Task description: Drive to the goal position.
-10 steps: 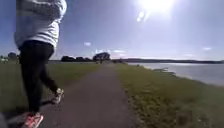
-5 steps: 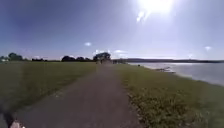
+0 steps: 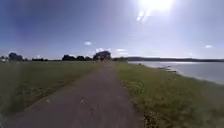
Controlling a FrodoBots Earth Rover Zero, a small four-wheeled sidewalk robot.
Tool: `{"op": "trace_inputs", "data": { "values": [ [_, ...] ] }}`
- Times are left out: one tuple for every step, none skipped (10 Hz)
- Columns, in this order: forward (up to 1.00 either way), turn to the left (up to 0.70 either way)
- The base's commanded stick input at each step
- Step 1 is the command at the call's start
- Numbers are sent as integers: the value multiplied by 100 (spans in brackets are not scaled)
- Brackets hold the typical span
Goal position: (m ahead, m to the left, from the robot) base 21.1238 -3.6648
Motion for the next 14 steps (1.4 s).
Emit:
{"op": "trace_inputs", "data": {
  "values": [
    [50, 0],
    [50, 0],
    [50, 10],
    [50, 25],
    [50, 7],
    [50, 0],
    [50, 0],
    [50, 0],
    [50, 0],
    [50, 0],
    [50, 0],
    [50, 0],
    [50, 0],
    [50, 0]
  ]
}}
